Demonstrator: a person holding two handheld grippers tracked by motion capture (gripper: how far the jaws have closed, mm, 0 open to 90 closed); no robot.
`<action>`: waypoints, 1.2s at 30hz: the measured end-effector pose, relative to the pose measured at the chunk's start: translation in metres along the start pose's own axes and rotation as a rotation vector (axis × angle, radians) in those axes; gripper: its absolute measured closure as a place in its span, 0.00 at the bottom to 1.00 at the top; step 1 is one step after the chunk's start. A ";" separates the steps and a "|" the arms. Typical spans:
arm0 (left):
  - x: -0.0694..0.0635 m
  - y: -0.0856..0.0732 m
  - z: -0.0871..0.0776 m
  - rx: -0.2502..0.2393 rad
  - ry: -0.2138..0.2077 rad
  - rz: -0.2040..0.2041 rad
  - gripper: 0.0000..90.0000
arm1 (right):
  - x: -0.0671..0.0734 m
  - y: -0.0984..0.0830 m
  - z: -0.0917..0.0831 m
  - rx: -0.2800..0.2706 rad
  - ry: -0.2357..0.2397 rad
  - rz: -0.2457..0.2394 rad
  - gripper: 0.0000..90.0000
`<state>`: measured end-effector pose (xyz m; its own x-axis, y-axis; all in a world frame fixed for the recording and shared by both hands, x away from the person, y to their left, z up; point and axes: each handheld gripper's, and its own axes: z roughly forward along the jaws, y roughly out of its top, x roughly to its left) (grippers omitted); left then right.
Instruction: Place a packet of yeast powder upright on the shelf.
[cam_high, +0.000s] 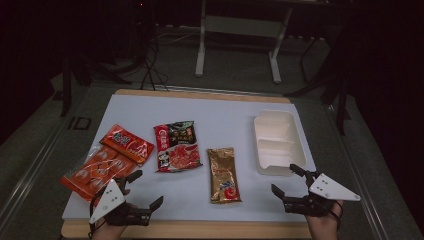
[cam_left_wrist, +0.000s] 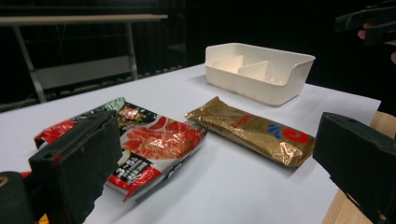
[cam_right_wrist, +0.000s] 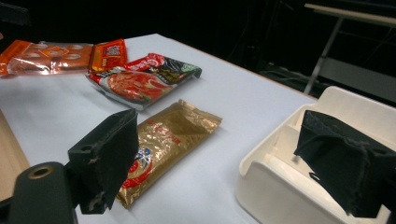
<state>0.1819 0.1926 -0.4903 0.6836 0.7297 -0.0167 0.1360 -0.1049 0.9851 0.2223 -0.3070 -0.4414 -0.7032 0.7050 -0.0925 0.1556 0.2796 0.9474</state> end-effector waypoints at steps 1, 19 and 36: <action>0.000 0.000 0.001 0.003 0.001 -0.002 0.02 | -0.001 -0.001 0.001 -0.001 0.013 0.012 0.14; -0.003 0.000 0.005 0.004 -0.018 0.007 0.02 | 0.005 0.002 0.000 0.057 0.050 -0.012 0.14; -0.005 0.000 0.009 0.001 -0.032 -0.004 0.02 | 0.011 0.038 -0.003 0.048 0.118 -0.067 0.12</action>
<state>0.1849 0.1833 -0.4918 0.7057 0.7081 -0.0260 0.1392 -0.1025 0.9849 0.2187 -0.2909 -0.4052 -0.7894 0.6029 -0.1154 0.1366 0.3557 0.9245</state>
